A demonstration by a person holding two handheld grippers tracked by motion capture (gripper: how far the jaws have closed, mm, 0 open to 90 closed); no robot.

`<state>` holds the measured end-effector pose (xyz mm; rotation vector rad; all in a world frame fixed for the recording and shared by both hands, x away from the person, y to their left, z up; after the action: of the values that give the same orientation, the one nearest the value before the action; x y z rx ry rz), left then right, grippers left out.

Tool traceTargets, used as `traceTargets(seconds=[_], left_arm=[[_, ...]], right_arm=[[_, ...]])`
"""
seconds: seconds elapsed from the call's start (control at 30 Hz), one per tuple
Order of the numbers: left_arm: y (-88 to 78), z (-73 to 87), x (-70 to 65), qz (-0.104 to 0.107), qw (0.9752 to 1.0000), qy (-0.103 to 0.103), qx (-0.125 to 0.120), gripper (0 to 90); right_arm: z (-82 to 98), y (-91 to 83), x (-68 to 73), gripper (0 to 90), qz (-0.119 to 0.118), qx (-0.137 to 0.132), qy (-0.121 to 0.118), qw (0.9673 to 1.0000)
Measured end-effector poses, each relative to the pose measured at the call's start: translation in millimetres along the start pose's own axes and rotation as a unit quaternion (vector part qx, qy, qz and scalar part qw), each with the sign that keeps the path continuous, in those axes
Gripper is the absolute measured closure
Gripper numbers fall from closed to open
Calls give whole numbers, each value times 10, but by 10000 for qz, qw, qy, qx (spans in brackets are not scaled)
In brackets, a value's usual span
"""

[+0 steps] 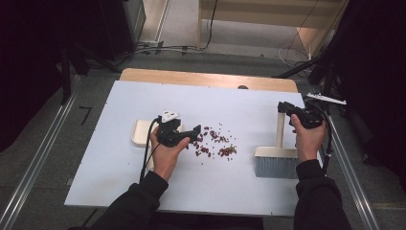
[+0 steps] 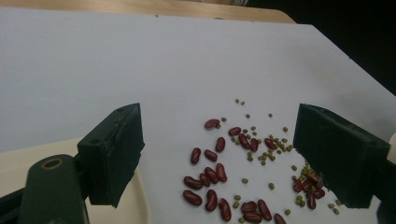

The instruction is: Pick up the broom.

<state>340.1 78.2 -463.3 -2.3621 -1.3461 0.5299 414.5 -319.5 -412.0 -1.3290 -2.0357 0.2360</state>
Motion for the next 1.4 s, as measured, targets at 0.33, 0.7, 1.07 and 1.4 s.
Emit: traceTargets(seconds=[0.33, 0.7, 1.07, 1.4], left_arm=[[335, -102, -364, 379, 9990, 206, 106, 187], [676, -187, -816, 939, 9942, 434, 285, 204], [926, -294, -1121, 1337, 9898, 379, 315, 232], [1166, -449, -1404, 1714, 9843, 256, 344, 267]], right_arm=[[-2, -8, -4, 677, -14, 7, -29, 10000], [8, -7, -1, 677, -54, -14, -17, 10000], [9, -3, -1, 677, -47, -20, -25, 10000], [10, -6, 2, 677, -61, -31, -37, 10000]])
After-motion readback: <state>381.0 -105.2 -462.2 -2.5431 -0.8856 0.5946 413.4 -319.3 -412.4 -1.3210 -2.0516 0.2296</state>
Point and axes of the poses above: each handheld gripper's, and its own axes: y roughly forward along the jaws, z roughly out of its underside, x roughly to its left, the point moved 1 cm from there along y, roughly forward along the jaws, and after that the axes turned 10 degrees about y, right-handed, at the moved point
